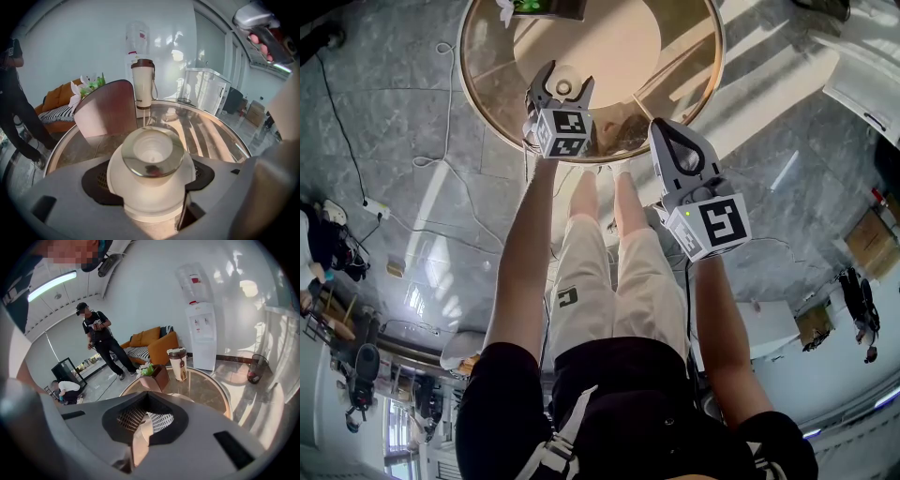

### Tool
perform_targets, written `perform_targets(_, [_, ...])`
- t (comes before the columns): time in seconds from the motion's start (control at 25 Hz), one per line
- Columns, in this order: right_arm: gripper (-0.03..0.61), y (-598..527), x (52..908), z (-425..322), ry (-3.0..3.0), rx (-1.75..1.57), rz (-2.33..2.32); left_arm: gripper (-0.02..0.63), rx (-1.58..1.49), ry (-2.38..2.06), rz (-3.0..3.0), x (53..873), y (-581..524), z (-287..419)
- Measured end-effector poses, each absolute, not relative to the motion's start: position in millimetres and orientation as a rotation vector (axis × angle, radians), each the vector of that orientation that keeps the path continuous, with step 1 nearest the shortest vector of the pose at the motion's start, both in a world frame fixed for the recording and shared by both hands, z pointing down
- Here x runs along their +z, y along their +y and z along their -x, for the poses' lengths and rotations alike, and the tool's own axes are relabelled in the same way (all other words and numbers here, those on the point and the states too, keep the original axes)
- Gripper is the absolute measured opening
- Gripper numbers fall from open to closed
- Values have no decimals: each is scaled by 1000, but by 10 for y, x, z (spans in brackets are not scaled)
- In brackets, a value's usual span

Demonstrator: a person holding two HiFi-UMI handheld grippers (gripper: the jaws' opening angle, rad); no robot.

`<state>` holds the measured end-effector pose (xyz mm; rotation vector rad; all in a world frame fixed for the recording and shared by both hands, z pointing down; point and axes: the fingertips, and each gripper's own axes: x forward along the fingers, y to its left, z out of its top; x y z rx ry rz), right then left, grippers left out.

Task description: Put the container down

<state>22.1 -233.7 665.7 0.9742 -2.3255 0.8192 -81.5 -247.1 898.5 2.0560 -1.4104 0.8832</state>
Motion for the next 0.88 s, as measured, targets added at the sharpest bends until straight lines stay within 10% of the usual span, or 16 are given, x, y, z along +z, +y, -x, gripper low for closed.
perform_targets(0.88, [3,-2242,5815,-283,-2342,728,-1153,353,876,-1445,-2216,8123,-2414,898])
